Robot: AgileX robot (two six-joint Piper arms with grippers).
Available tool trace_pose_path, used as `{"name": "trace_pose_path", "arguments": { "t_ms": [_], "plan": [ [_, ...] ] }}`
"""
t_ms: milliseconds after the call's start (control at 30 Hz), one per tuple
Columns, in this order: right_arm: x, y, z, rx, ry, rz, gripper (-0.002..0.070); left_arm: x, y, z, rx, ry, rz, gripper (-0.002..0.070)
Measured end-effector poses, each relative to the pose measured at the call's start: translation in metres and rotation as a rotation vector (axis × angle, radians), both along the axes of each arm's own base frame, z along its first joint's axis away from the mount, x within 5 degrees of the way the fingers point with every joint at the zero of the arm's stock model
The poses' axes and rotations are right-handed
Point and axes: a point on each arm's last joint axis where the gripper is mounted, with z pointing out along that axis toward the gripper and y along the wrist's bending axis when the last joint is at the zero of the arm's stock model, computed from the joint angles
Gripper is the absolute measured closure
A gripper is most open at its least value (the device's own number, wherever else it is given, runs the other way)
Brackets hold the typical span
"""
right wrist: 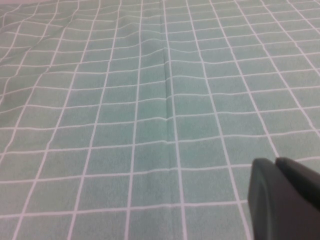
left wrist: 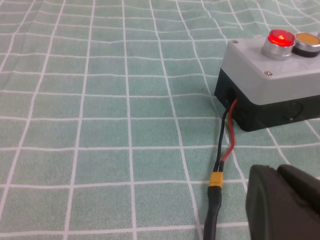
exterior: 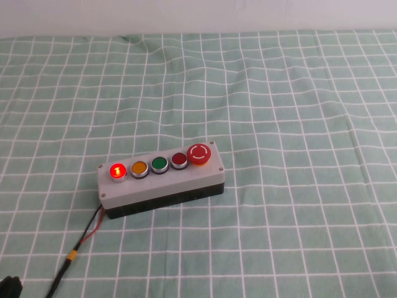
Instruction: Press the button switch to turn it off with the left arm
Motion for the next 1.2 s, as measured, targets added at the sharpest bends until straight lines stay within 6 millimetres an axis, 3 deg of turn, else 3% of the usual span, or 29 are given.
{"name": "trace_pose_path", "arguments": {
  "t_ms": [333, 533, 733, 1067, 1200],
  "plan": [
    [0.000, 0.000, 0.000, 0.000, 0.000, 0.000, 0.0692, 0.001, 0.000, 0.004, -0.003, -0.042, 0.000, 0.0678],
    [0.000, 0.000, 0.000, 0.000, 0.000, 0.000, 0.0692, 0.004, 0.000, 0.039, -0.072, -0.433, 0.010, 0.0678],
    [0.000, 0.000, 0.000, 0.000, 0.000, 0.000, 0.0692, -0.008, 0.003, 0.075, -0.145, -0.847, 0.019, 0.0678],
    [0.000, 0.000, 0.000, 0.000, 0.000, 0.000, 0.0692, -0.033, 0.009, 0.104, -0.251, -1.242, 0.026, 0.0678],
    [0.000, 0.000, 0.000, 0.000, 0.000, 0.000, 0.0692, -0.045, 0.011, 0.133, -0.276, -1.324, 0.021, 0.0678]
  ]
}}
